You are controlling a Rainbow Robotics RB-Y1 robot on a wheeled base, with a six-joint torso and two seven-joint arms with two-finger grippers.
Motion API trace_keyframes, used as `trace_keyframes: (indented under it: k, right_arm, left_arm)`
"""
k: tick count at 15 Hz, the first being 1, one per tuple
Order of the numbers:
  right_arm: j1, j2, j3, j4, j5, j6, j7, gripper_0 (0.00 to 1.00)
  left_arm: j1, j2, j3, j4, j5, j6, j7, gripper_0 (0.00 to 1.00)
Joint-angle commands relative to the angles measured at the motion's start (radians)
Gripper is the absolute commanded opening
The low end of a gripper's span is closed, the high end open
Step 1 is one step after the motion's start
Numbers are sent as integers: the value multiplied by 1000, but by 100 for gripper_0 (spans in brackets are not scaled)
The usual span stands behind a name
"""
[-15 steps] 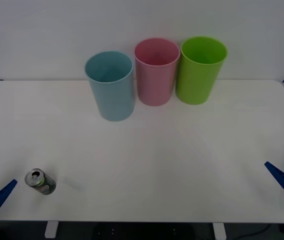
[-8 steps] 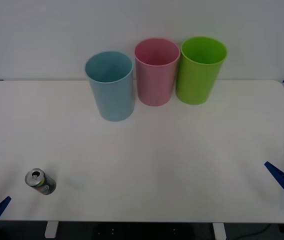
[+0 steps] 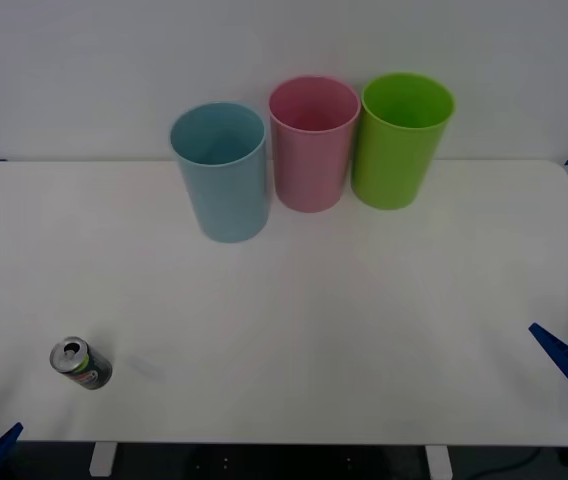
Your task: Grasp the object on the table and drop it into the matching bin: aluminum can to the light blue bin, PET bottle to the pink bin.
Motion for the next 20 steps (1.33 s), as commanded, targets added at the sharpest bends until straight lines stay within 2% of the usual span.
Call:
trace_keyframes:
  k: [1, 6, 14, 19, 20]
  right_arm:
    - [0, 0, 0, 0, 0, 0, 0, 100]
    - [0, 0, 0, 0, 0, 0, 0, 100]
    - [0, 0, 0, 0, 0, 0, 0, 100]
    - [0, 0, 0, 0, 0, 0, 0, 100]
    - [0, 0, 0, 0, 0, 0, 0, 100]
  left_arm:
    - [-1, 0, -32, 17, 0, 48, -12, 100]
    - [-44, 0, -86, 83, 18, 85, -26, 100]
    - [-210, 0, -194, 310, 115, 85, -264, 100]
    - [-273, -19, -211, 356, 122, 85, -310, 100]
    - [-284, -26, -210, 363, 124, 85, -359, 100]
